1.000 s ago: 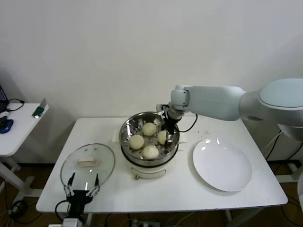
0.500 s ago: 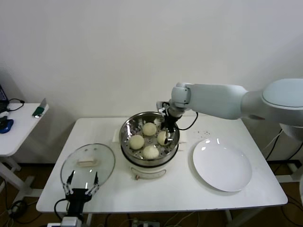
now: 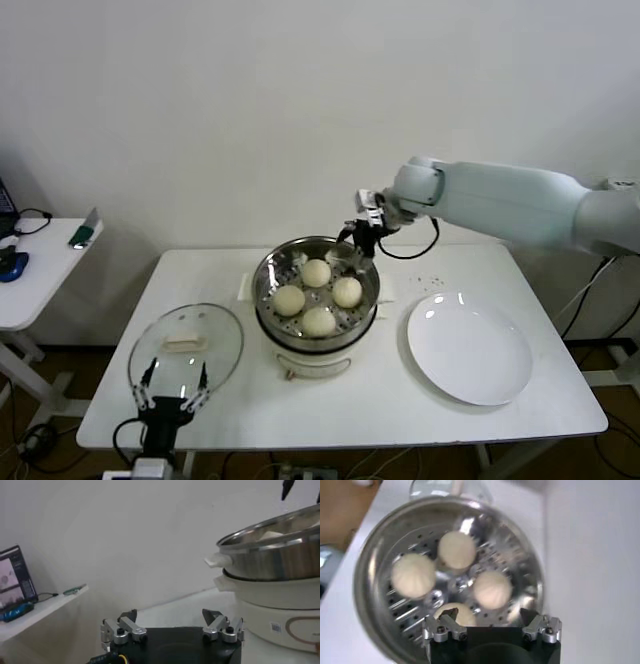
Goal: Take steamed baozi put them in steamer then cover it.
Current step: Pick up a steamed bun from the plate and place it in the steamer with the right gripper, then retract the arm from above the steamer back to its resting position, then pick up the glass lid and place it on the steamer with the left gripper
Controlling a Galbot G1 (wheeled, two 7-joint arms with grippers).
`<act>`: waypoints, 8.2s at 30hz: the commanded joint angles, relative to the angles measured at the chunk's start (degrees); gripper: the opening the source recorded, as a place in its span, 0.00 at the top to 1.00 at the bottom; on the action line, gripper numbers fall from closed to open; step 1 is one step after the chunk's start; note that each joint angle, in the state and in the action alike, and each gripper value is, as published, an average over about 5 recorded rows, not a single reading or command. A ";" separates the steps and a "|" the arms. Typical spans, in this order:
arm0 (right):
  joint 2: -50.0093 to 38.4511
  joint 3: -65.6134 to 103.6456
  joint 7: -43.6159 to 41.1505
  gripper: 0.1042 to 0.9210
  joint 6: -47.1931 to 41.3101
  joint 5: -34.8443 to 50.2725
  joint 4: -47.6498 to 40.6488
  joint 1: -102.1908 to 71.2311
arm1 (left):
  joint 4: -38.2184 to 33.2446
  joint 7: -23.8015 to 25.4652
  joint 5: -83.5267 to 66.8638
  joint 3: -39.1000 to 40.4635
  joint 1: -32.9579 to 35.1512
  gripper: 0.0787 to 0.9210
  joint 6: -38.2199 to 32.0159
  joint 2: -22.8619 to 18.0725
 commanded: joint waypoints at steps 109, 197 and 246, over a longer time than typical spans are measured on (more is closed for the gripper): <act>-2.02 116.29 29.63 0.12 19.86 -28.06 17.92 -111.50 | 37.13 -9.89 71.24 4.73 -30.24 0.60 11.56 8.62; -1.41 111.22 28.26 0.12 21.34 -31.84 4.24 -99.58 | 20.11 23.06 77.03 46.29 -50.09 0.91 46.79 -0.42; -0.85 111.23 28.33 0.12 18.84 -32.53 3.32 -97.98 | 21.29 19.46 74.50 44.79 -49.26 0.84 46.21 0.44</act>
